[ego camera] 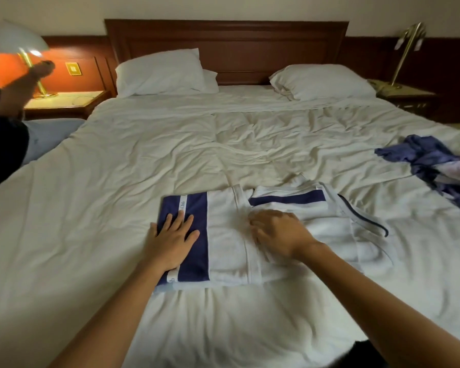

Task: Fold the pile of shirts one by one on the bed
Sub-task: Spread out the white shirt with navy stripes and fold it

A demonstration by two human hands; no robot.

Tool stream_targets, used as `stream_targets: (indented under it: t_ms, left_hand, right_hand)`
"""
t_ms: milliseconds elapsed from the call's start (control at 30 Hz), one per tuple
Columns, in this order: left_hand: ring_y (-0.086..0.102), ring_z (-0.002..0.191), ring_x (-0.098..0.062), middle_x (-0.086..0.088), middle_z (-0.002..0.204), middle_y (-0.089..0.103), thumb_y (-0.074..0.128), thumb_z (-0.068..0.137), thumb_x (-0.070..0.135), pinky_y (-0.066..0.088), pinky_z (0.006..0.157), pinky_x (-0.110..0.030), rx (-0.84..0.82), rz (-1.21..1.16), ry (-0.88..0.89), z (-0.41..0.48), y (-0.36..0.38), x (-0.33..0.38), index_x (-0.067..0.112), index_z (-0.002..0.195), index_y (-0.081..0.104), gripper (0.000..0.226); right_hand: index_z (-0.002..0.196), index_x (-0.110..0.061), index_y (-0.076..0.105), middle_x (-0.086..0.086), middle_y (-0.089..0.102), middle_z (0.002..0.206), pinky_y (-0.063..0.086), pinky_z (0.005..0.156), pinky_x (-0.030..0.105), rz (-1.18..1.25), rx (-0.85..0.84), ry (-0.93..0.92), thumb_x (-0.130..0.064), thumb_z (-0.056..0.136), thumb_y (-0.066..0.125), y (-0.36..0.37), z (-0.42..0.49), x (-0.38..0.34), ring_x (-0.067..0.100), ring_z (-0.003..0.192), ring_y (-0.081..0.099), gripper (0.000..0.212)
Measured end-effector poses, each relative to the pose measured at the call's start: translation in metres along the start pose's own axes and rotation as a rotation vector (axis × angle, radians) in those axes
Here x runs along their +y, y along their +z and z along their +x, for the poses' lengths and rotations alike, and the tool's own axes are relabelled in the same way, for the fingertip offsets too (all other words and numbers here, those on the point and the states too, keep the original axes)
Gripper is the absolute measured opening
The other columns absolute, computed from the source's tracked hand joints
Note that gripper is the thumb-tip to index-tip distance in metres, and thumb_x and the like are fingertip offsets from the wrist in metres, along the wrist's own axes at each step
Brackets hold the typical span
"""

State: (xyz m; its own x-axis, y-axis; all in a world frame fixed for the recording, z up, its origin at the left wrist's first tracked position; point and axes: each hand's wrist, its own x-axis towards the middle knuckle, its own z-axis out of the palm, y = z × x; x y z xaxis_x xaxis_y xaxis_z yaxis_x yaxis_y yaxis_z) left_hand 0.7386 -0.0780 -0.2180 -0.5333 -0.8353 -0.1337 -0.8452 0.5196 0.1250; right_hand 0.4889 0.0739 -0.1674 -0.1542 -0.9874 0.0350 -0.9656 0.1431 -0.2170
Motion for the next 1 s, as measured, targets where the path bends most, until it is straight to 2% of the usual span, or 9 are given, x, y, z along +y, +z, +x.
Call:
stream_targets:
  t_ms: [100,167,233,300,367,600,800,900,1000]
  left_hand:
    - [-0.010,0.154,-0.028,0.005,0.167,-0.010,0.009,0.098,0.067,-0.008,0.119,-0.060,-0.015,-0.021,-0.074,0.006,-0.003,0.018,0.032,0.159,0.001,0.071]
    - [-0.012,0.153,-0.029,0.004,0.167,-0.009,0.006,0.094,0.073,-0.013,0.118,-0.059,-0.005,-0.094,-0.063,0.008,-0.003,0.038,0.034,0.159,-0.003,0.077]
    - [-0.012,0.154,-0.025,0.004,0.167,-0.012,0.003,0.090,0.076,-0.014,0.119,-0.057,0.007,-0.130,0.004,0.010,0.000,0.060,0.042,0.156,-0.012,0.075]
    - [-0.015,0.153,-0.025,0.007,0.165,-0.017,0.001,0.086,0.080,-0.016,0.119,-0.056,0.011,-0.169,0.078,0.013,0.004,0.081,0.053,0.150,-0.017,0.072]
    - [-0.020,0.152,-0.026,0.011,0.164,-0.019,0.000,0.081,0.086,-0.018,0.118,-0.055,0.011,-0.216,0.134,0.017,0.008,0.098,0.060,0.148,-0.013,0.072]
    - [-0.016,0.153,-0.024,0.015,0.166,-0.012,0.002,0.078,0.090,-0.013,0.120,-0.055,0.019,-0.197,0.165,0.040,0.011,0.124,0.059,0.149,-0.010,0.078]
    - [-0.011,0.153,-0.019,0.018,0.165,-0.009,-0.006,0.074,0.091,-0.010,0.120,-0.054,0.062,-0.220,0.175,0.040,0.016,0.122,0.063,0.146,-0.010,0.078]
    - [-0.006,0.154,-0.015,0.017,0.166,-0.003,0.004,0.082,0.084,-0.007,0.121,-0.050,0.071,-0.301,0.187,0.038,0.010,0.117,0.057,0.151,0.003,0.075]
    - [0.009,0.153,-0.011,0.013,0.165,0.016,0.030,0.098,0.064,0.000,0.124,-0.044,0.127,-0.613,0.153,0.031,-0.003,0.103,0.044,0.153,0.028,0.058]
  right_hand:
    - [0.148,-0.036,0.037,0.001,0.036,0.154,0.028,0.111,0.044,-0.075,0.231,0.372,-0.053,0.100,0.036,-0.023,-0.024,0.062,0.025,0.140,0.033,0.051]
    - [0.152,-0.035,0.027,0.014,0.030,0.156,0.025,0.111,0.051,-0.020,0.220,0.710,-0.061,0.099,0.031,-0.036,-0.034,0.102,0.037,0.140,0.029,0.060]
    - [0.152,-0.036,0.024,0.018,0.031,0.154,0.026,0.111,0.055,0.049,0.093,0.864,-0.065,0.097,0.025,-0.041,-0.040,0.136,0.043,0.135,0.033,0.063]
    - [0.152,-0.034,0.026,0.016,0.034,0.152,0.030,0.110,0.054,0.111,0.016,0.855,-0.064,0.096,0.023,-0.038,-0.040,0.154,0.043,0.131,0.037,0.064]
    - [0.150,-0.023,0.034,0.018,0.044,0.146,0.035,0.105,0.049,0.269,0.102,0.827,-0.066,0.095,0.030,-0.033,-0.033,0.158,0.042,0.128,0.045,0.069]
    - [0.132,-0.023,0.049,0.015,0.064,0.123,0.041,0.085,0.041,0.491,0.233,0.788,-0.074,0.081,0.049,-0.015,-0.002,0.153,0.037,0.114,0.057,0.073]
    - [0.146,-0.017,0.043,0.012,0.056,0.139,0.041,0.094,0.036,0.641,0.287,0.795,-0.043,0.086,0.067,-0.009,0.019,0.150,0.033,0.127,0.051,0.070]
    - [0.132,-0.016,0.057,0.011,0.065,0.120,0.041,0.079,0.032,0.618,0.382,0.765,-0.031,0.087,0.066,-0.022,0.019,0.141,0.032,0.112,0.059,0.049]
    - [0.121,-0.018,0.063,0.009,0.066,0.097,0.040,0.070,0.032,0.514,0.479,0.651,-0.028,0.088,0.059,-0.052,0.025,0.106,0.033,0.093,0.062,0.034]
